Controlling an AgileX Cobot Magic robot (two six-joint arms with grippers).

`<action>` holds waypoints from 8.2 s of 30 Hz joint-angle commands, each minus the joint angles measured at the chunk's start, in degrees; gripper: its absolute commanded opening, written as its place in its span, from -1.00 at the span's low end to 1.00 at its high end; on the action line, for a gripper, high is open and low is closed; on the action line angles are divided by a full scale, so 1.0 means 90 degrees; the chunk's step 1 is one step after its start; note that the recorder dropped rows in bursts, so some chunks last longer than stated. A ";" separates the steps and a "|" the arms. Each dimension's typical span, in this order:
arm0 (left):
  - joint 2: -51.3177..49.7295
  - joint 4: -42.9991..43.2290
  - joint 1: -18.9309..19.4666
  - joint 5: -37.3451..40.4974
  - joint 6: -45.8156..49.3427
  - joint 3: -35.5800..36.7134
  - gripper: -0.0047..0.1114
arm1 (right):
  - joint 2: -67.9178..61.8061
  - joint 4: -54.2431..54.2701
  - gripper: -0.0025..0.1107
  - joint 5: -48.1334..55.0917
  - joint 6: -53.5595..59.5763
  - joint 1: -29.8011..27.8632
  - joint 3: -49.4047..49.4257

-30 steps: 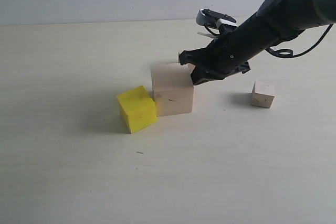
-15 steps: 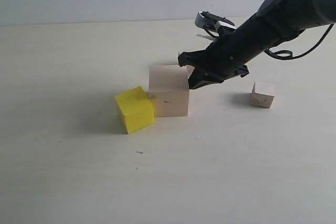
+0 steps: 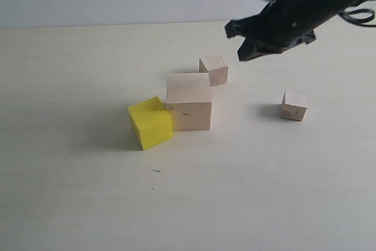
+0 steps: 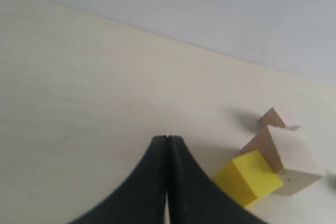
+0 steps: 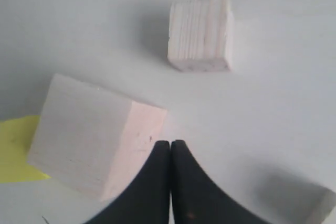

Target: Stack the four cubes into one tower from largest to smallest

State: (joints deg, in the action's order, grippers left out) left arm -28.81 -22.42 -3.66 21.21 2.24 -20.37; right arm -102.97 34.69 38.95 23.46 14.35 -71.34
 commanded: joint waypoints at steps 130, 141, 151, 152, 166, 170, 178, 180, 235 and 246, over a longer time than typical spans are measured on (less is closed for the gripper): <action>-0.9483 0.1809 -0.3645 0.5417 0.5938 -0.9673 -0.92 | 0.6091 -0.1722 -0.96 0.0758 -0.1441 0.0103 0.2549; -1.0029 0.2075 -0.3925 0.5417 0.6076 -0.9673 -0.92 | 0.6091 -0.1722 -0.96 0.0758 -0.1441 0.0103 0.2549; -1.0642 0.1650 -0.3925 0.5417 0.5863 -1.0467 -0.92 | 0.6091 -0.1691 -0.96 0.0733 -0.1441 0.0103 0.2549; -1.0653 0.1650 -0.3925 0.5417 0.5863 -1.0467 -0.92 | 0.6091 -0.1691 -0.96 0.0721 -0.1441 0.0103 0.2549; -1.0665 0.1654 -0.3896 0.5417 0.5793 -1.0180 -0.13 | 0.6091 -0.1691 -0.96 0.0757 -0.1441 0.0103 0.2549; -1.0665 0.1654 -0.3896 0.5417 0.5793 -1.0099 0.07 | 0.6091 -0.1691 -0.96 0.0757 -0.1441 0.0103 0.2549; -1.0654 0.1637 -0.3896 0.5417 0.5478 -1.0099 0.42 | 0.6091 -0.1691 -0.96 0.0757 -0.1441 0.0103 0.2549; -1.0654 0.1637 -0.3896 0.5417 0.5359 -1.0099 0.57 | 0.6091 -0.1691 -0.96 0.0757 -0.1441 0.0103 0.2549; -0.9906 0.0635 -0.3967 0.5417 0.4794 -0.8561 -0.92 | 0.6091 -0.1870 -0.96 0.0693 -0.1441 0.0103 0.2549; -1.0023 0.0906 -0.3967 0.5348 0.4865 -0.8561 -0.92 | 0.6066 -0.1871 -0.96 0.0682 -0.1441 0.0103 0.2549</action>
State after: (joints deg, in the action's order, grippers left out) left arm -119.04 -14.63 -38.96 70.00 45.82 -97.54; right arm -48.49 18.26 45.76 10.59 15.12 -48.60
